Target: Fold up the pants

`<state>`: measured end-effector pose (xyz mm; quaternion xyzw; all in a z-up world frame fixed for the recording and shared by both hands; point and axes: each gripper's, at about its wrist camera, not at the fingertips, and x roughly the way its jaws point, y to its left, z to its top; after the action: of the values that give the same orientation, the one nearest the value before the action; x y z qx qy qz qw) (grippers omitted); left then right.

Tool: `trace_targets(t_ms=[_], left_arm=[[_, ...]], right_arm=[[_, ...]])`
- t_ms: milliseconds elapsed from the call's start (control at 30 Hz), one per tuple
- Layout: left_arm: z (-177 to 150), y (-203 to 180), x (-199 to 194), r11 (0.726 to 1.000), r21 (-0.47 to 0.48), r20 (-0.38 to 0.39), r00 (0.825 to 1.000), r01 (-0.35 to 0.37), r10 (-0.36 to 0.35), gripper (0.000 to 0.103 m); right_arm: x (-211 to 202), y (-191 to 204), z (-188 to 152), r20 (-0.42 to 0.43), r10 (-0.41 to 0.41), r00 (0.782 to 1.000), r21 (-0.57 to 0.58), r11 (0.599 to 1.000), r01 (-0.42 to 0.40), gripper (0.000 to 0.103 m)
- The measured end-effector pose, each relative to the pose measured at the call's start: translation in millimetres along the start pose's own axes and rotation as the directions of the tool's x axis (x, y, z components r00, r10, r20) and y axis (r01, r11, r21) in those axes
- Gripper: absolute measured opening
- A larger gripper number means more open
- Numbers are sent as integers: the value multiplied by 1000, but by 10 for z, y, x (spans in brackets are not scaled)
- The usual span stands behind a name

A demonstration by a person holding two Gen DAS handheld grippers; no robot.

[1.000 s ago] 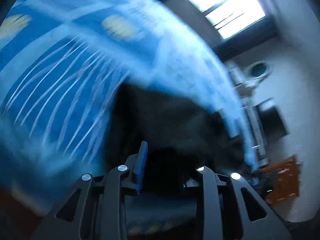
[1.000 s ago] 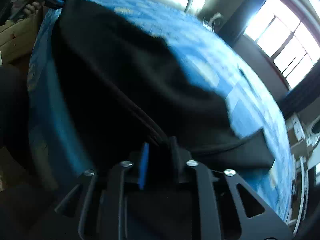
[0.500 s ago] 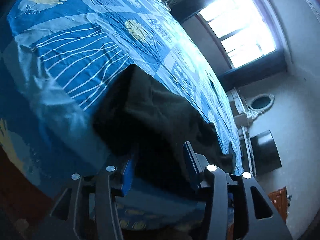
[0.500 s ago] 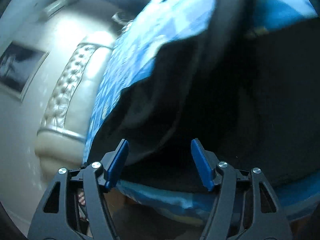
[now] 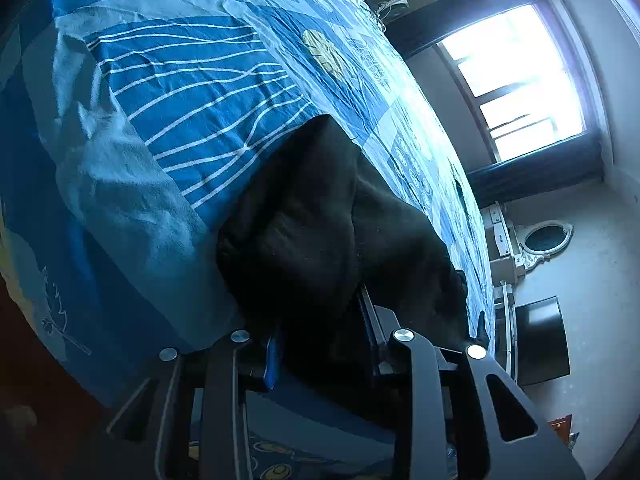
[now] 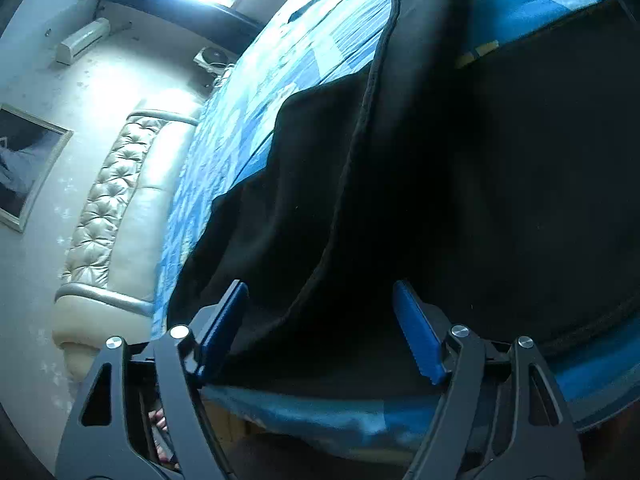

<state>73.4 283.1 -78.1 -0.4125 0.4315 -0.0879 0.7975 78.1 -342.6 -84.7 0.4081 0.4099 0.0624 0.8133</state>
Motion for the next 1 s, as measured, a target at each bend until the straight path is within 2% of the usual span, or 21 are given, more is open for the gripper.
trace_targets(t_ms=[67, 100, 133, 200, 267, 300, 367, 467, 500, 567, 633, 700, 733, 800, 833, 867, 933, 967, 1000], left_arm=[[10, -5, 0, 1000, 0, -2, 1000, -7, 7, 31], [13, -17, -1, 1000, 5, -2, 1000, -11, 11, 30], [6, -40, 2, 1000, 10, -5, 1000, -9, 9, 24], [10, -58, -8, 1000, 7, -1, 1000, -11, 11, 23], [25, -74, -37, 1000, -3, 20, 1000, 4, -4, 17], [23, -79, -66, 1000, -4, 35, 999, 8, -8, 16], [-4, -70, -104, 1000, 3, 47, 999, 1, -1, 16], [-77, 31, -85, 1000, 10, 29, 999, -14, 14, 16], [-101, 88, -68, 1000, 16, 20, 1000, 2, -2, 16], [-104, 169, -80, 998, 24, 23, 999, 49, -50, 16], [-85, 174, -173, 996, 51, 36, 997, 70, -72, 17], [-78, 109, -325, 993, 114, 79, 996, 29, -38, 25], [-70, 80, -383, 990, 138, 99, 995, 5, -19, 31], [-65, -28, -548, 979, 195, 165, 986, -62, 30, 34], [-55, -92, -630, 973, 213, 193, 980, -85, 43, 42], [-54, -131, -663, 972, 216, 209, 977, -93, 47, 55], [-76, -245, -733, 976, 206, 249, 968, -73, 20, 73], [-83, -320, -736, 979, 197, 250, 968, -45, -6, 78], [-91, -388, -711, 982, 189, 243, 970, -19, -28, 78]], right_arm=[[106, 19, 59, 1, -44, 999, -26, 999, 44, 51], [153, -6, 83, -12, -54, 998, -27, 998, 53, 24], [187, -63, 104, -23, -44, 999, -6, 999, 44, 13], [112, -134, 97, -5, 4, 1000, 48, 999, -4, 10], [-60, -70, 53, 33, 34, 999, 15, 999, -35, 10], [-134, -46, 19, 42, 47, 998, 3, 999, -47, 10], [-223, -85, -92, 45, 60, 997, 13, 998, -61, 10], [-161, -316, -254, 14, 32, 999, 38, 999, -33, 10], [-112, -423, -287, -2, 44, 999, 56, 997, -44, 11], [-162, -542, -283, 17, 84, 996, 112, 990, -86, 17], [-367, -481, -197, 83, 17, 996, 76, 997, -23, 46], [-631, -369, -59, 183, -39, 982, 7, 999, 38, 65], [-776, -291, 80, 244, -74, 967, -41, 995, 87, 68], [-922, -186, 354, 327, -128, 936, -99, 981, 168, 70], [-935, -156, 536, 355, -147, 923, -117, 973, 200, 70], [-858, -135, 766, 347, -179, 921, -132, 963, 237, 70], [-604, -94, 1152, 307, -239, 921, -163, 940, 299, 70], [-419, -54, 1355, 293, -287, 912, -191, 917, 350, 70], [-213, -1, 1542, 284, -347, 894, -225, 882, 414, 70]])
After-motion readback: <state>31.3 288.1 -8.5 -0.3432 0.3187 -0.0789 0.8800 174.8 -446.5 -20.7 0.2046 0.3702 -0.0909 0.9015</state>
